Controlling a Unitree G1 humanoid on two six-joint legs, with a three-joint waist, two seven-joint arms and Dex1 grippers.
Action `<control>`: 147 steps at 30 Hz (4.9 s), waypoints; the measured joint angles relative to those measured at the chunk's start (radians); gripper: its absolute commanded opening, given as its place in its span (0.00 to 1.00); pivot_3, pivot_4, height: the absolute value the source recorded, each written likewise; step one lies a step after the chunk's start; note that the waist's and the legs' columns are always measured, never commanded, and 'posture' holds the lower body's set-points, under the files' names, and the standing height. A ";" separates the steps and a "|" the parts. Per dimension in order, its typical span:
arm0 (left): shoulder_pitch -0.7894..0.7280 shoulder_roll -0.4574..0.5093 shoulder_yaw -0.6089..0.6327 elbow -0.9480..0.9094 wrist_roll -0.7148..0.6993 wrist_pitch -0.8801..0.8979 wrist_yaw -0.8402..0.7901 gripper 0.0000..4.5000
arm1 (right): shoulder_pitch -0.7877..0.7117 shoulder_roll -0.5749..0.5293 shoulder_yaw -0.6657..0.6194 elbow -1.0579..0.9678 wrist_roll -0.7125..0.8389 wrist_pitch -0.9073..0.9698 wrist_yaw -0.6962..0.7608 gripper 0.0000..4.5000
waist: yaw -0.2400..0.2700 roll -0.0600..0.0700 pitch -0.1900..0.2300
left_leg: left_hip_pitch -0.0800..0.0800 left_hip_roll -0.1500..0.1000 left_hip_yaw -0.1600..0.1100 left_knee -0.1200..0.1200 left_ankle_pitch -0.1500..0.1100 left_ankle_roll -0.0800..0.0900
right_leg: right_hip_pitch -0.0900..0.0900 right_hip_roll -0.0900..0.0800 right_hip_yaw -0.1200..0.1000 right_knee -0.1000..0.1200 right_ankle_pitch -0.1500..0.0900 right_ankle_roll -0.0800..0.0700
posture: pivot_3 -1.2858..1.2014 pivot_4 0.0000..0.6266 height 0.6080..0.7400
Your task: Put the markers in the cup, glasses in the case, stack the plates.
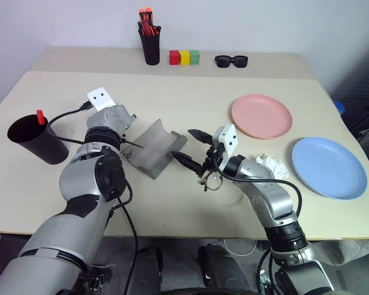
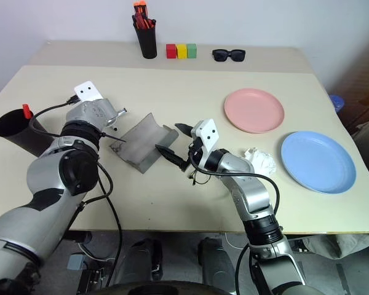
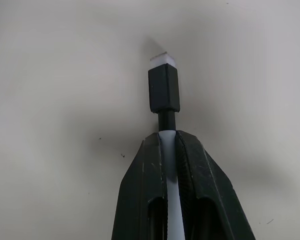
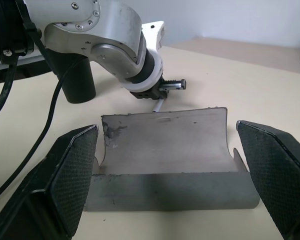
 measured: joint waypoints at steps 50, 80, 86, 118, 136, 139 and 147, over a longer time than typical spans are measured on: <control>0.866 0.076 -0.050 -1.322 0.367 -0.307 -0.159 0.34 | -0.057 0.039 0.068 -0.032 0.100 0.043 0.130 1.00 | 0.000 -0.002 -0.002 | 0.001 0.002 0.000 0.001 0.001 -0.001 | 0.001 0.000 0.000 0.002 0.000 -0.001 | 0.52 0.24 0.87; 0.828 0.230 -0.495 -1.468 -0.197 0.321 -1.139 0.97 | 0.087 -0.336 -0.131 -0.155 -0.039 0.063 0.024 1.00 | -0.009 0.000 0.000 | 0.001 0.001 0.000 0.000 0.000 -0.001 | 0.000 0.000 0.001 0.001 0.000 -0.001 | 0.52 0.24 0.87; 0.843 0.269 -0.507 -1.503 -0.248 0.500 -1.149 0.97 | 0.192 -0.445 -0.157 -0.266 -0.026 0.081 0.072 1.00 | -0.003 0.000 0.000 | 0.001 0.001 -0.001 0.000 0.000 0.000 | 0.000 0.000 0.001 0.000 0.000 -0.001 | 0.52 0.24 0.87; 0.545 0.436 -0.900 -0.889 0.109 -0.344 -1.919 0.01 | 0.297 -0.443 -0.123 -0.376 -0.044 0.096 0.041 1.00 | 0.001 0.000 0.000 | 0.000 0.001 0.000 0.001 -0.001 0.002 | 0.000 0.000 0.001 -0.002 -0.003 -0.006 | 0.52 0.24 0.87; 0.641 0.429 -0.605 -1.014 0.045 -0.323 -1.781 0.42 | 0.116 -0.567 -0.036 -0.269 -0.268 -0.056 0.095 1.00 | -0.007 0.002 0.000 | 0.001 0.002 0.001 0.001 -0.001 0.002 | 0.000 0.000 0.002 0.000 -0.001 -0.002 | 0.52 0.24 0.87; 0.780 0.441 -0.568 -1.160 0.017 -0.282 -1.737 0.42 | 0.074 -0.581 -0.007 -0.205 -0.328 -0.127 0.113 1.00 | -0.004 0.002 0.000 | 0.001 0.002 0.001 0.002 -0.001 0.002 | 0.000 0.000 0.002 0.001 -0.001 -0.002 | 0.52 0.24 0.87; 1.145 0.400 -0.513 -1.578 -0.115 -0.058 -1.559 0.42 | -0.035 -0.631 0.096 -0.027 -0.487 -0.445 0.197 1.00 | -0.001 0.002 0.000 | 0.002 0.002 0.001 0.002 -0.001 0.002 | 0.001 0.000 0.002 0.000 -0.003 -0.005 | 0.52 0.24 0.87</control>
